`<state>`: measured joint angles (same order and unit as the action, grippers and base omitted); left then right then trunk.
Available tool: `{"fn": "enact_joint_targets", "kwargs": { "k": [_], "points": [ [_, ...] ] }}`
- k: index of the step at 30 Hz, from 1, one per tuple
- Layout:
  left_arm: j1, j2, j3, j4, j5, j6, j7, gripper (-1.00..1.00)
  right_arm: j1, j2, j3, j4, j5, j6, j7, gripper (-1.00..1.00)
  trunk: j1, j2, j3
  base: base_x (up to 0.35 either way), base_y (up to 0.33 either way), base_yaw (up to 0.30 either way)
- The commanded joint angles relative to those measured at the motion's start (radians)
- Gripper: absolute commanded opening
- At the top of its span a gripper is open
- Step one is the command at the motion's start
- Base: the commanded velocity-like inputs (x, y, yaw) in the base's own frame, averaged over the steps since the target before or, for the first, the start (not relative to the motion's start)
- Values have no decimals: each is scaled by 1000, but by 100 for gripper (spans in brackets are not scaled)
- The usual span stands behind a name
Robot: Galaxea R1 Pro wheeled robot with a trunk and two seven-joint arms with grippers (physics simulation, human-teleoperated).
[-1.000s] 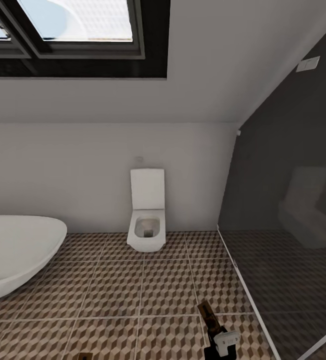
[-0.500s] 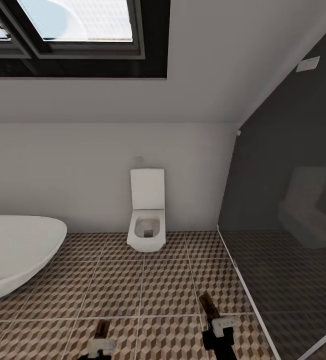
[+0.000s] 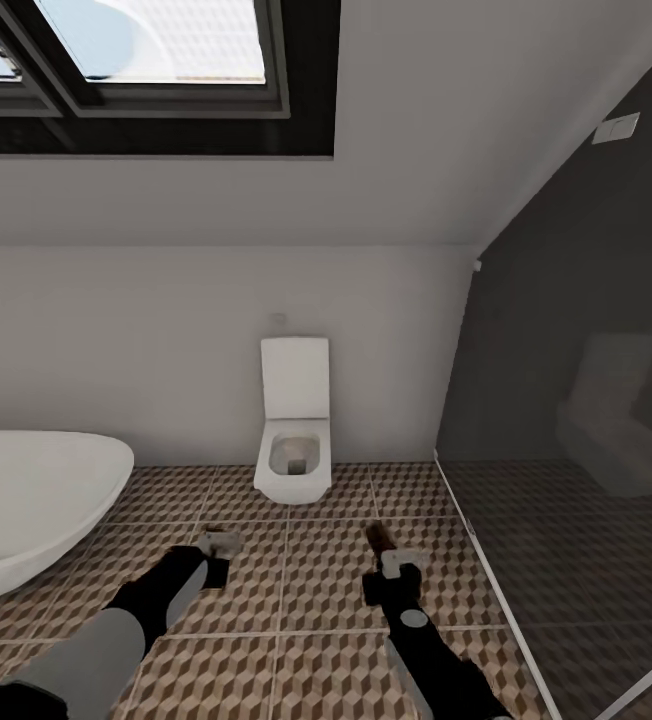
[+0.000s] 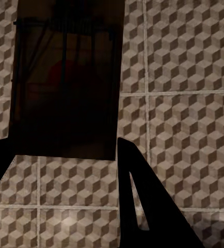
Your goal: Take the four mousetraps from the cabinet in the bathroom and place them on the bathroom floor. Make sure all four end up on the same floor surface, and ensure that at least two of them are either under or directly next to the same bathroom sink.
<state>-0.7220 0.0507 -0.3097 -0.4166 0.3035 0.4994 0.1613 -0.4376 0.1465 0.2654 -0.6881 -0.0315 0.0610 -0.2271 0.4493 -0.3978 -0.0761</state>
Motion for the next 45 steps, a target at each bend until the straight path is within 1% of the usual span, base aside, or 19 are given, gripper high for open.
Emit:
{"fn": "enact_joint_targets", "kwargs": {
  "k": [1,2,5,7,11,13,15,16,17,19,22,26,27,29,35,37,38,40,45],
  "points": [
    [-7,-3,-8,0,8,4,9,-100,-5,15,5,-22,-5,34,-20,-100,1,-2,-2,0,0,0],
    [-11,-9,-9,2,8,-1,8,-100,-7,28,5,-35,-5,52,-31,-100,1,-2,-2,0,0,0],
    [-16,-19,-13,4,8,-54,7,-100,-11,28,5,-53,-6,77,-50,-100,1,-2,-2,0,0,0],
    [-17,-18,-14,6,9,-92,6,-100,-11,28,6,-58,-5,82,-54,-100,1,-2,-2,0,0,0],
    [-17,-14,-16,14,9,-123,5,-100,-12,28,5,-59,-3,85,-55,-100,1,-2,-2,0,0,0],
    [-17,-13,-17,21,9,-154,5,-100,-12,28,5,-56,-2,84,-54,-100,1,-2,-2,0,0,0],
    [-17,-13,-18,46,9,-255,4,-100,-12,28,5,-46,-3,82,-51,-100,1,-2,-2,0,0,0],
    [-17,-12,-18,90,9,-350,2,-100,-12,28,5,-30,-3,80,-49,-100,1,-2,-2,0,0,0],
    [-17,-12,-17,108,9,-380,2,-100,-12,28,5,-24,-3,80,-49,-100,1,-2,-2,0,0,0],
    [-17,-12,-16,178,9,-479,-1,-100,-12,28,5,-4,-2,78,-47,-100,1,-2,-2,0,0,0],
    [-17,-10,-17,239,9,-561,-4,-100,-12,28,5,50,-3,75,-45,-100,1,-2,-2,0,0,0],
    [-17,-8,-18,252,10,-581,-5,-100,-12,17,5,78,-2,35,-45,-100,1,-2,-2,0,0,0],
    [-17,-8,-18,254,11,-584,-5,-100,-12,15,5,81,-2,6,-46,-100,1,-2,-2,0,0,0],
    [-17,-9,-18,255,11,-585,-5,-100,-12,15,5,82,-2,-17,-46,-100,1,-2,-2,0,0,0],
    [-17,-13,-19,259,11,-586,-10,-100,-12,14,6,77,-1,-32,-46,-100,1,-2,-2,0,0,0],
    [-17,-14,-19,262,11,-586,-28,-100,-12,13,6,74,-1,-33,-46,-100,1,-2,-2,0,0,0],
    [-16,-15,-19,263,11,-587,-55,-100,-12,12,6,66,-1,-33,-46,-100,1,-2,-2,0,0,0],
    [-15,-15,-19,264,11,-588,-83,-100,-12,11,6,56,-1,-33,-46,-100,1,-2,-2,0,0,0],
    [-14,-14,-19,265,11,-588,-101,-100,-12,9,7,48,-1,-37,-46,-100,1,-2,-2,0,0,0]
  ]
}}
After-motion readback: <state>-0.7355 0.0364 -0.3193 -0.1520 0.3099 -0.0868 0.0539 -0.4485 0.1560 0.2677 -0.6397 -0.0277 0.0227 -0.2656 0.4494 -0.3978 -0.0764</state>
